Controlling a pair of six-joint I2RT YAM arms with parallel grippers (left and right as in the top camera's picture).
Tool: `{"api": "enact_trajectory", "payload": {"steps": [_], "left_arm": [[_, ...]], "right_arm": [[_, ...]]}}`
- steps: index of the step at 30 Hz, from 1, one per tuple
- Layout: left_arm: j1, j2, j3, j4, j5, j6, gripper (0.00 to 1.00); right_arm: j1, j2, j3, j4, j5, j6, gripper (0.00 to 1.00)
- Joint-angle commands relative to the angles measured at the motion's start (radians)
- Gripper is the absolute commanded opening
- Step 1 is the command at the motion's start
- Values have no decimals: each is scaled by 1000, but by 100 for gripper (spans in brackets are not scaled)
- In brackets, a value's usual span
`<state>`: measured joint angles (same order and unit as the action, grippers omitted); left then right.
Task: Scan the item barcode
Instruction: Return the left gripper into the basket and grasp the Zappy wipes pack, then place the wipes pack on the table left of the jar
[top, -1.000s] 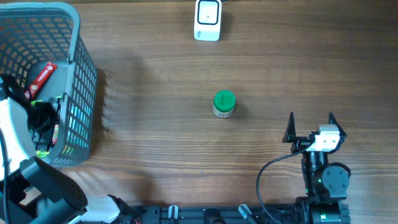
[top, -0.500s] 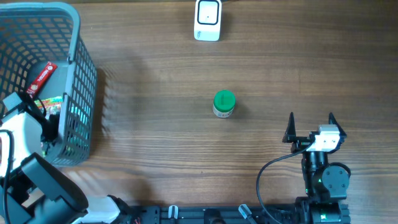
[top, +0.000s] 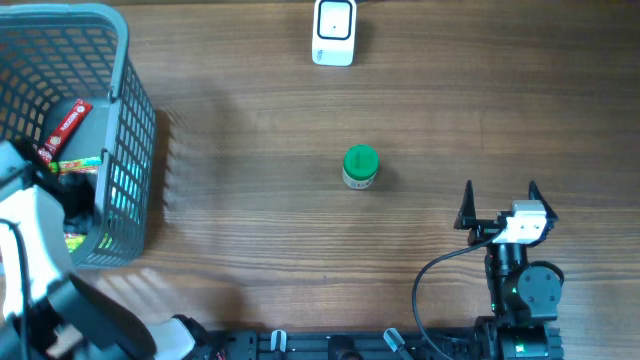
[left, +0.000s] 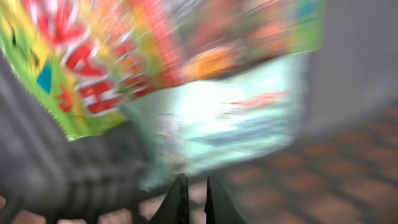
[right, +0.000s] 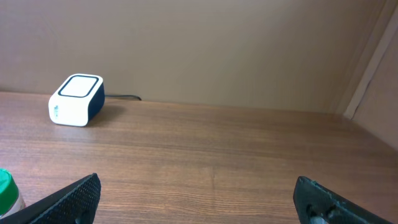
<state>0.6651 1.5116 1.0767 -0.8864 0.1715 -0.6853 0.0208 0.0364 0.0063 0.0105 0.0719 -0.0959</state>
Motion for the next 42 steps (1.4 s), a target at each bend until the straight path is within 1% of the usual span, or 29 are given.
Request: {"api": "enact_trajectory", "payload": {"steps": [1, 3, 4, 5, 6, 7, 8, 10, 14, 21, 23, 26, 27, 29, 30, 32, 35, 36, 37, 38, 39, 40, 42], "left_arm": [[7, -186, 203, -17, 45, 2, 4], [7, -250, 264, -37, 45, 1, 4], [7, -293, 271, -46, 23, 1, 17], [7, -295, 270, -63, -1, 0, 43], [7, -290, 268, -86, -25, 1, 66], [7, -272, 257, -124, -64, 1, 79], [8, -248, 232, -148, -96, 1, 100], [8, -198, 158, -141, -102, 0, 100], [8, -110, 23, -55, -93, 0, 100], [7, -78, -163, 106, -22, 0, 100], [7, -63, -234, 175, -9, 0, 100], [7, -43, -336, 355, 91, 1, 100], [7, -35, -370, 421, 123, -1, 98], [7, -27, -405, 473, 135, -3, 94], [7, -23, -417, 488, 135, -3, 89], [7, -8, -441, 522, 135, -3, 71], [7, 0, -441, 546, 172, -3, 59], [7, 0, -441, 554, 201, -3, 50], [7, 0, -441, 561, 248, -3, 31], [7, 0, -441, 567, 282, -3, 9], [7, -1, -441, 580, 305, -3, 4], [8, -4, -436, 603, 324, -3, 4], [8, -30, -373, 594, 338, -3, 4]], "right_arm": [[-5, 0, -1, 3, -5, -9, 100], [-5, 0, -1, 3, -5, -9, 100], [-5, 0, -1, 3, -5, -9, 100], [-5, 0, -1, 3, -5, -9, 100], [-5, 0, -1, 3, -5, -9, 100], [-5, 0, -1, 3, -5, -9, 100], [-5, 0, -1, 3, -5, -9, 100], [-5, 0, -1, 3, -5, -9, 100], [-5, 0, -1, 3, -5, -9, 100], [-5, 0, -1, 3, -5, -9, 100], [-5, 0, -1, 3, -5, -9, 100], [-5, 0, -1, 3, -5, -9, 100], [-5, 0, -1, 3, -5, -9, 100], [-5, 0, -1, 3, -5, -9, 100], [-5, 0, -1, 3, -5, -9, 100], [-5, 0, -1, 3, -5, -9, 100], [-5, 0, -1, 3, -5, -9, 100], [-5, 0, -1, 3, -5, -9, 100], [-5, 0, -1, 3, -5, -9, 100], [-5, 0, -1, 3, -5, -9, 99], [-5, 0, -1, 3, -5, -9, 100], [-5, 0, -1, 3, -5, -9, 100], [-5, 0, -1, 3, -5, -9, 100]]}}
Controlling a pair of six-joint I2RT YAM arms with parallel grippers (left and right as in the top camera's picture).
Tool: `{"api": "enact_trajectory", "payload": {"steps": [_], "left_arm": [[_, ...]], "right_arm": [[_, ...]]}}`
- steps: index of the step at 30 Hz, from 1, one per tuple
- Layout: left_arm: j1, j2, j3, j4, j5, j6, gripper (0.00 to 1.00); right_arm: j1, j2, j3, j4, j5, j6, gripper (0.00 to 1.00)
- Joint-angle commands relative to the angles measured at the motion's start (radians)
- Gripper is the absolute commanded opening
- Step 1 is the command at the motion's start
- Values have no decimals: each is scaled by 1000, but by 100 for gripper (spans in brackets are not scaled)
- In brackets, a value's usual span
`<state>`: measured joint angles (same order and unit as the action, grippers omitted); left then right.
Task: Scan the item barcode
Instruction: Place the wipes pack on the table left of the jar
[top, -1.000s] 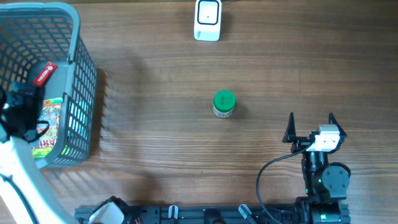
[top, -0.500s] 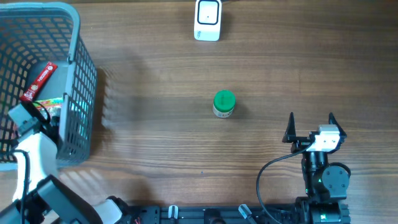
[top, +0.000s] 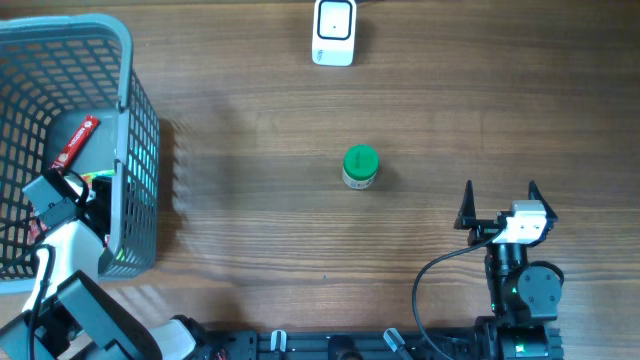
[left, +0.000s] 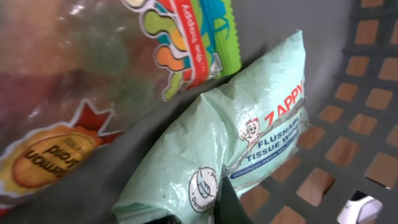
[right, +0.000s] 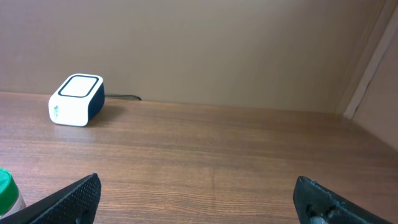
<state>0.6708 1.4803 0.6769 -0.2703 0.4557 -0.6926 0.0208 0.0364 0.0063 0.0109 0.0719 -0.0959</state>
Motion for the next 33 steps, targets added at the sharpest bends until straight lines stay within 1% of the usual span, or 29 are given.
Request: {"api": "enact_trajectory", "payload": {"steps": [1, 4, 6, 11, 12, 13, 14, 16, 17, 18, 20, 21, 22, 23, 25, 26, 27, 28, 29, 31, 32, 33], "left_arm": [[2, -19, 78, -50, 53, 4, 4], [2, -83, 257, -141, 53, 4, 4], [2, -125, 421, -220, 53, 4, 4], [2, -183, 754, -401, 65, 4, 4], [2, -200, 813, -415, 118, 4, 4], [-1, -228, 858, -416, 220, 4, 4], [-12, -249, 865, -416, 279, 4, 4], [-57, -289, 864, -451, 340, 12, 4], [-105, -308, 864, -494, 348, 70, 4], [-162, -320, 864, -545, 347, 156, 4], [-336, -318, 858, -691, 346, 402, 4], [-417, -311, 842, -737, 336, 499, 4], [-487, -303, 819, -766, 318, 561, 4], [-607, -282, 760, -776, 258, 604, 4], [-717, -249, 671, -738, 200, 603, 4], [-767, -225, 612, -696, 199, 600, 4], [-823, -191, 523, -619, 197, 576, 4], [-848, -169, 472, -568, 197, 563, 4], [-877, -132, 395, -483, 196, 529, 4], [-899, -77, 301, -360, 196, 453, 4], [-904, -43, 253, -295, 194, 403, 4], [-904, 5, 192, -209, 178, 320, 4]], "right_arm": [[-5, 0, -1, 2, -5, -9, 100], [-5, 0, -1, 2, -5, -9, 100], [-5, 0, -1, 2, -5, -9, 100], [-5, 0, -1, 2, -5, -9, 100], [-5, 0, -1, 2, -5, -9, 100], [-5, 0, -1, 2, -5, -9, 100], [-5, 0, -1, 2, -5, -9, 100], [-5, 0, -1, 2, -5, -9, 100], [-5, 0, -1, 2, -5, -9, 100], [-5, 0, -1, 2, -5, -9, 100], [-5, 0, -1, 2, -5, -8, 100], [-5, 0, -1, 2, -5, -9, 100], [-5, 0, -1, 2, -5, -9, 100], [-5, 0, -1, 2, -5, -9, 100], [-5, 0, -1, 2, -5, -9, 100], [-5, 0, -1, 2, -5, -9, 100], [-5, 0, -1, 2, -5, -9, 100], [-5, 0, -1, 2, -5, -9, 100], [-5, 0, -1, 2, -5, -9, 100], [-5, 0, -1, 2, -5, -9, 100], [-5, 0, -1, 2, -5, -9, 100], [-5, 0, -1, 2, -5, -9, 100]]}}
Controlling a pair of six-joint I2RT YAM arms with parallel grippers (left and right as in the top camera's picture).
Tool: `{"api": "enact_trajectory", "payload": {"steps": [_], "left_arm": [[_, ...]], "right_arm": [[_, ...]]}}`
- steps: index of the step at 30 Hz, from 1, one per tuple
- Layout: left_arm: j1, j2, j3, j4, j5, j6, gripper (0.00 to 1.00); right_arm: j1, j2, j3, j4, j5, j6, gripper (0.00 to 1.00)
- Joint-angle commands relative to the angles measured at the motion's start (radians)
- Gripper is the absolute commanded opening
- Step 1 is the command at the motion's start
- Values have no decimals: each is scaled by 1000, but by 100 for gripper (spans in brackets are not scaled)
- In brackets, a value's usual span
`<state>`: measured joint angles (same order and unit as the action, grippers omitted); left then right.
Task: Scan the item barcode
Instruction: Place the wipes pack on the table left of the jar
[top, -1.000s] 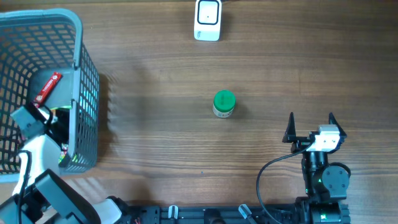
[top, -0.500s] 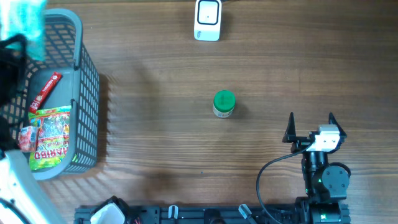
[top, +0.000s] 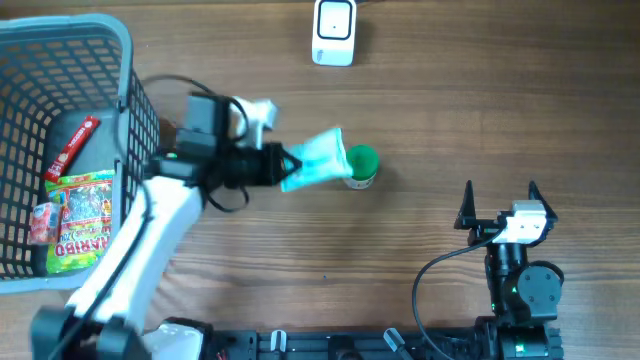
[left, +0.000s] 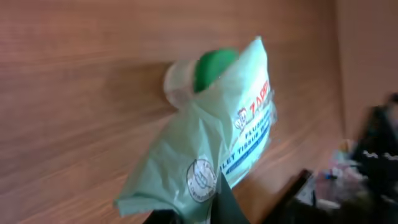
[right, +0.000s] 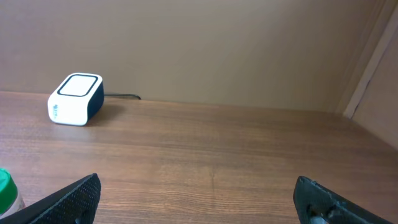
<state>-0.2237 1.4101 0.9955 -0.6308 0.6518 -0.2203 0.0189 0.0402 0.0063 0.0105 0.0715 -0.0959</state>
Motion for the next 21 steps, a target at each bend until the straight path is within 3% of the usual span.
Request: {"api": "enact_trajectory", "payload": {"steps": [1, 4, 5, 6, 8, 10, 14, 17, 21], "left_arm": [[-10, 127, -176, 224, -55, -223, 4], [-10, 196, -199, 249, -117, -283, 4], [-10, 197, -199, 251, -119, -283, 14], [-10, 189, -196, 251, -119, -283, 29], [-7, 150, -178, 237, -121, -283, 79], [-7, 98, -134, 200, -133, -285, 99], [-7, -30, 117, -27, -263, -282, 100], [-7, -90, 409, -220, -451, -282, 100], [7, -103, 727, -420, -930, -310, 100]], "right_arm": [[-3, -4, -1, 3, -5, -9, 100], [-3, -4, -1, 3, -5, -9, 100], [-3, -4, -1, 3, -5, -9, 100], [-3, -4, -1, 3, -5, -9, 100], [-3, -4, -1, 3, -5, -9, 100], [-3, -4, -1, 3, -5, -9, 100], [-3, -4, -1, 3, -5, -9, 100], [-3, -4, -1, 3, -5, -9, 100], [-3, -4, -1, 3, -5, -9, 100]]}}
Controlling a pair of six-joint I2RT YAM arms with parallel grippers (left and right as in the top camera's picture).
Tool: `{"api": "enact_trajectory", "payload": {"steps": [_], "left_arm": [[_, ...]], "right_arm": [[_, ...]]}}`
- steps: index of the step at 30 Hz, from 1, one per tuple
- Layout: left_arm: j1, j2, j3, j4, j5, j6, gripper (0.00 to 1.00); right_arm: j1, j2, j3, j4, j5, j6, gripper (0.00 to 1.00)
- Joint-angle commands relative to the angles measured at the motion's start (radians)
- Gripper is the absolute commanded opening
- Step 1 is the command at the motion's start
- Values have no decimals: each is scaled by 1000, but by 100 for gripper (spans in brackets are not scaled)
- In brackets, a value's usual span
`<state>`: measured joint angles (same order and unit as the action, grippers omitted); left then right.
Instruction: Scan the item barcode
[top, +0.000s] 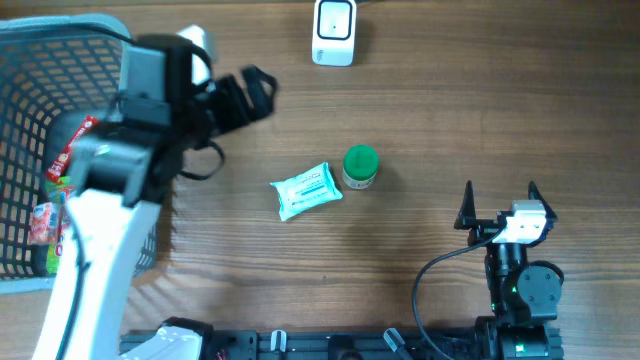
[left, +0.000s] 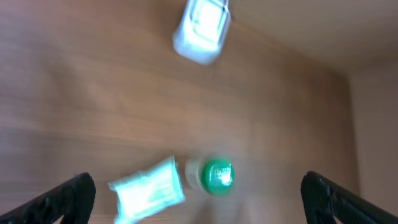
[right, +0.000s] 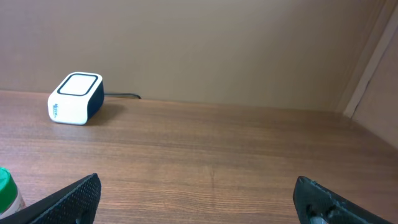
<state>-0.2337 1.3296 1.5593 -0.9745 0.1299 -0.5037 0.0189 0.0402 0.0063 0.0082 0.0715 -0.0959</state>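
Observation:
A pale green tissue pack (top: 308, 190) lies flat on the table, just left of a green-capped bottle (top: 360, 166). The white scanner (top: 334, 30) stands at the table's far edge. My left gripper (top: 258, 88) hangs open high above the table, left of the scanner, with nothing in it. Its blurred wrist view looks down on the tissue pack (left: 148, 193), the bottle (left: 214, 174) and the scanner (left: 200, 28). My right gripper (top: 500, 195) rests open at the near right, holding nothing, and faces the scanner (right: 76, 98).
A grey mesh basket (top: 130, 70) fills the left side, with snack packets (top: 70, 135) inside. The left arm reaches over the basket's right wall. A cable runs from the right arm's base (top: 520, 290) at the front edge.
My left gripper held the tissue pack above the table beside the bottle. Now it is open and higher up, further back and to the left, and the pack lies on the table.
My left gripper was down in the basket among the packets, then shut on the tissue pack there. Later it held the pack over the table by the bottle. Now the pack lies on the table and the gripper is open. The right arm never moved.

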Motion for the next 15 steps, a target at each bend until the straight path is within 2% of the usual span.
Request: {"api": "enact_trajectory", "payload": {"steps": [1, 3, 6, 8, 10, 11, 15], "left_arm": [[44, -23, 227, -133, -541, -68, 100], [155, -32, 276, -209, -649, -133, 100], [359, -28, 271, -311, -643, -262, 100], [557, -3, 245, -375, -551, -348, 100], [684, 29, 196, -367, -409, -354, 100], [739, 54, 159, -367, -373, -399, 100], [823, 137, -2, -319, -381, -547, 100]], "right_arm": [[-3, -4, -1, 5, -5, -9, 100], [-3, -4, -1, 5, -5, -9, 100], [-3, -4, -1, 5, -5, -9, 100], [-3, -4, -1, 5, -5, -9, 100], [-3, -4, -1, 5, -5, -8, 100], [-3, -4, -1, 5, -5, -9, 99], [-3, -4, -1, 5, -5, -9, 100]]}}
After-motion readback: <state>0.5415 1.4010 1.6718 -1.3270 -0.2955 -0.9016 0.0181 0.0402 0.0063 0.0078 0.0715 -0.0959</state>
